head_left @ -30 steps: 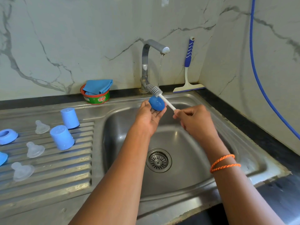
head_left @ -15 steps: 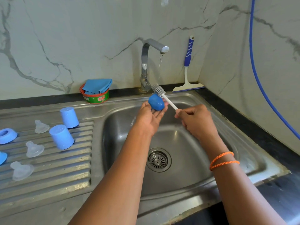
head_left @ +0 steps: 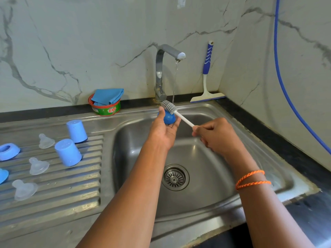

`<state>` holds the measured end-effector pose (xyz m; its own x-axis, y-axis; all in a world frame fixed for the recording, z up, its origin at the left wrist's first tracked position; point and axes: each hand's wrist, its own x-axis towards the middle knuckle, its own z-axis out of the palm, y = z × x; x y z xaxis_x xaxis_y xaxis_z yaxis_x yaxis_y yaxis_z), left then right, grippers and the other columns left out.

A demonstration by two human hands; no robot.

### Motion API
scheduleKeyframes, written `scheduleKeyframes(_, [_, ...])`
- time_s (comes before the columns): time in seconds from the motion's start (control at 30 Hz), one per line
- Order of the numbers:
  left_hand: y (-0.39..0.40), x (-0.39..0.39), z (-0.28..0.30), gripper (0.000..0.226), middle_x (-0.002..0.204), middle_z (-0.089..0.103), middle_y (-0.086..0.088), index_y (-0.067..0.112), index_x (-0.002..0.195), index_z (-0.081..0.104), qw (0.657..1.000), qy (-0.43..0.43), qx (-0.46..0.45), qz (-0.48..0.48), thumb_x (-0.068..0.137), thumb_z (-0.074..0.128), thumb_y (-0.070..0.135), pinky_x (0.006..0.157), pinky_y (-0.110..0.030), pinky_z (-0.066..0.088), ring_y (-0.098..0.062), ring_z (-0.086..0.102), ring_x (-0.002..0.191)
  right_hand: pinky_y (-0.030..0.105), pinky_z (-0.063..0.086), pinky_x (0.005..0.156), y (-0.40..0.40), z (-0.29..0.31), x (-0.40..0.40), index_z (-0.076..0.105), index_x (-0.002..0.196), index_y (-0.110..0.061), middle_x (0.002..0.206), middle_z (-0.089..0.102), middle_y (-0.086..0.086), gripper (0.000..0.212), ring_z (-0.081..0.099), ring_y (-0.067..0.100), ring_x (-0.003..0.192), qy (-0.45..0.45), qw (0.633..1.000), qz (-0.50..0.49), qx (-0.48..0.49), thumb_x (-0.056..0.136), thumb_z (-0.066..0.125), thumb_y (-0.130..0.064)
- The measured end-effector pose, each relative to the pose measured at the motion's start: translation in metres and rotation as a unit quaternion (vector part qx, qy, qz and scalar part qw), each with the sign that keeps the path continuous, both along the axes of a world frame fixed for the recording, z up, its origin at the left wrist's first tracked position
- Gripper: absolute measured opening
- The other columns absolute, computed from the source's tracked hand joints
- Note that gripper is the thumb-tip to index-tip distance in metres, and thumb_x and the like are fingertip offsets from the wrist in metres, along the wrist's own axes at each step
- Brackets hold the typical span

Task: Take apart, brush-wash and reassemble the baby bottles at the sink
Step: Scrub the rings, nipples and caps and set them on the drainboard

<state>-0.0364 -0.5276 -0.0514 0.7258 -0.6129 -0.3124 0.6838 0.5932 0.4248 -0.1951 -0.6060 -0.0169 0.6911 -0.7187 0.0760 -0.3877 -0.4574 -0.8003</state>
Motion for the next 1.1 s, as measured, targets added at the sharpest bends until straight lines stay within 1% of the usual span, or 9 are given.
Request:
scheduleKeyframes(0.1, [0.002, 0.003, 0.000, 0.045, 0.132, 0.065, -0.025, 0.000, 0.132, 0.056, 1.000, 0.004, -0.013, 0.008, 0.099, 0.069, 0.026, 0.106, -0.049, 0.054, -0.037, 0.068, 0.120, 0.023, 0.039, 0.048, -0.009, 0.005, -0.011, 0.083, 0.075, -0.019, 0.053, 0.058, 0.001, 0.029, 0.045, 0.009, 0.041, 0.012, 1.000, 0.005, 0.028, 0.098, 0.073, -0.033])
scheduleKeyframes(0.3, [0.004, -0.006, 0.005, 0.035, 0.123, 0.067, -0.027, -0.003, 0.124, 0.057, 0.999, -0.007, -0.028, -0.039, 0.101, 0.066, 0.022, 0.104, -0.047, 0.055, -0.035, 0.069, 0.117, 0.031, 0.042, 0.055, -0.003, 0.000, 0.007, 0.083, 0.080, -0.019, 0.066, 0.069, 0.012, 0.026, 0.053, 0.020, 0.058, -0.014, 0.997, -0.044, -0.067, 0.097, 0.074, -0.036])
scheduleKeyframes(0.43, [0.005, -0.006, 0.004, 0.047, 0.129, 0.067, -0.026, -0.001, 0.134, 0.052, 1.000, -0.010, 0.001, -0.021, 0.102, 0.062, 0.033, 0.108, -0.044, 0.053, -0.034, 0.070, 0.117, 0.023, 0.035, 0.044, -0.009, 0.006, -0.003, 0.083, 0.081, -0.014, 0.056, 0.056, 0.006, 0.027, 0.042, 0.012, 0.043, -0.024, 0.999, 0.002, 0.036, 0.100, 0.071, -0.030])
scheduleKeyframes(0.6, [0.002, -0.005, 0.005, 0.054, 0.130, 0.063, -0.027, 0.000, 0.145, 0.045, 0.999, 0.033, 0.024, 0.014, 0.105, 0.058, 0.034, 0.104, -0.048, 0.054, -0.036, 0.071, 0.110, 0.023, 0.031, 0.042, -0.017, 0.014, -0.022, 0.082, 0.084, -0.006, 0.059, 0.053, 0.009, 0.028, 0.039, 0.016, 0.048, -0.006, 0.991, 0.043, 0.126, 0.101, 0.070, -0.025])
scheduleKeyframes(0.77, [-0.009, -0.018, 0.008, 0.051, 0.127, 0.068, -0.023, 0.001, 0.144, 0.047, 0.998, 0.035, 0.043, -0.019, 0.112, 0.038, 0.040, 0.110, -0.048, 0.049, -0.033, 0.067, 0.122, 0.029, 0.040, 0.054, -0.010, 0.002, 0.000, 0.083, 0.080, -0.019, 0.060, 0.065, 0.009, 0.025, 0.052, 0.020, 0.053, -0.008, 0.999, -0.026, -0.044, 0.098, 0.073, -0.033])
scheduleKeyframes(0.83, [-0.014, -0.020, 0.012, 0.047, 0.121, 0.071, -0.016, 0.006, 0.136, 0.050, 0.997, 0.042, 0.055, -0.024, 0.112, 0.036, 0.043, 0.109, -0.050, 0.049, -0.028, 0.068, 0.120, 0.028, 0.041, 0.053, -0.008, 0.000, 0.005, 0.083, 0.082, -0.019, 0.062, 0.067, 0.010, 0.025, 0.053, 0.018, 0.053, -0.007, 0.998, -0.027, -0.059, 0.099, 0.072, -0.034])
scheduleKeyframes(0.9, [-0.019, -0.018, 0.013, 0.048, 0.110, 0.069, -0.015, 0.005, 0.138, 0.049, 0.997, 0.067, 0.047, -0.008, 0.111, 0.039, 0.044, 0.105, -0.049, 0.051, -0.027, 0.068, 0.112, 0.024, 0.039, 0.048, -0.011, 0.004, -0.001, 0.083, 0.081, -0.017, 0.056, 0.062, 0.006, 0.026, 0.047, 0.012, 0.044, 0.003, 1.000, -0.011, -0.006, 0.100, 0.071, -0.032])
scheduleKeyframes(1.0, [-0.022, -0.012, 0.011, 0.055, 0.120, 0.065, -0.017, 0.003, 0.145, 0.046, 0.995, 0.079, 0.048, 0.026, 0.107, 0.051, 0.044, 0.086, -0.042, 0.059, -0.028, 0.070, 0.100, 0.024, 0.032, 0.043, -0.023, 0.011, -0.023, 0.082, 0.081, -0.007, 0.056, 0.054, 0.007, 0.029, 0.041, 0.015, 0.045, 0.011, 0.995, 0.022, 0.100, 0.101, 0.070, -0.025])
scheduleKeyframes(1.1, [-0.024, -0.010, 0.003, 0.049, 0.121, 0.065, -0.016, 0.012, 0.143, 0.052, 0.995, 0.048, 0.077, 0.037, 0.104, 0.059, 0.041, 0.066, -0.034, 0.058, -0.023, 0.070, 0.086, 0.028, 0.036, 0.048, -0.030, 0.012, -0.033, 0.083, 0.078, -0.011, 0.056, 0.056, 0.005, 0.029, 0.043, 0.017, 0.048, 0.028, 0.995, 0.011, 0.090, 0.099, 0.071, -0.027])
